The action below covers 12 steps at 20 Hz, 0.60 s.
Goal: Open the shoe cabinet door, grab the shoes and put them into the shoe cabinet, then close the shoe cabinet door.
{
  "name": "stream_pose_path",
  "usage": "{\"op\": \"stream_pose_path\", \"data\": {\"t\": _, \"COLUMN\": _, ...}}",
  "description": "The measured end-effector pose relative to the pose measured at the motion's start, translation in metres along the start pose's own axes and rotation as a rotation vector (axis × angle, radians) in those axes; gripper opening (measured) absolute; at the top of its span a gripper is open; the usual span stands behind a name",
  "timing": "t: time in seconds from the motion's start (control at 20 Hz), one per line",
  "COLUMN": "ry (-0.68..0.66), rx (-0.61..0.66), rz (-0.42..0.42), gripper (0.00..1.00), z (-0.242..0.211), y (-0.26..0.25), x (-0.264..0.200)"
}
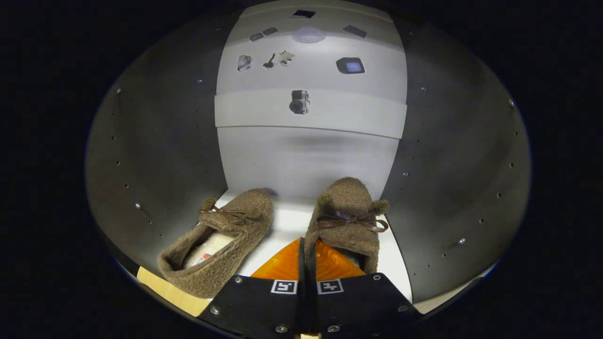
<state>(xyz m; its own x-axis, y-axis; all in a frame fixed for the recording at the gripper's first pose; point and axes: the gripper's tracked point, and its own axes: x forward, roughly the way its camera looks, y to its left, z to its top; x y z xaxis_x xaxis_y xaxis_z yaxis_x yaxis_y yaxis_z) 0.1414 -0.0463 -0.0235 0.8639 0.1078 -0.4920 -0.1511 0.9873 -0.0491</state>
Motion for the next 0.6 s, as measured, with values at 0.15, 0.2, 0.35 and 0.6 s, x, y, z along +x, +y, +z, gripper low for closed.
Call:
{"op": "stream_pose_path", "data": {"t": 0.15, "ry": 0.009, "rx": 0.018, "rz": 0.001, "gripper": 0.01, "z": -0.005, "y": 0.002, "x": 0.011}}
{"op": "stream_pose_path", "data": {"t": 0.2, "ry": 0.013, "rx": 0.016, "rz": -0.006, "gripper": 0.01, "z": -0.007, "y": 0.000, "x": 0.012}}
{"op": "stream_pose_path", "data": {"t": 0.35, "ry": 0.010, "rx": 0.032, "rz": -0.006, "gripper": 0.07, "z": -0.005, "y": 0.001, "x": 0.017}}
{"op": "stream_pose_path", "data": {"t": 0.6, "ry": -0.002, "rx": 0.059, "rz": 0.005, "gripper": 0.28, "z": -0.003, "y": 0.006, "x": 0.015}}
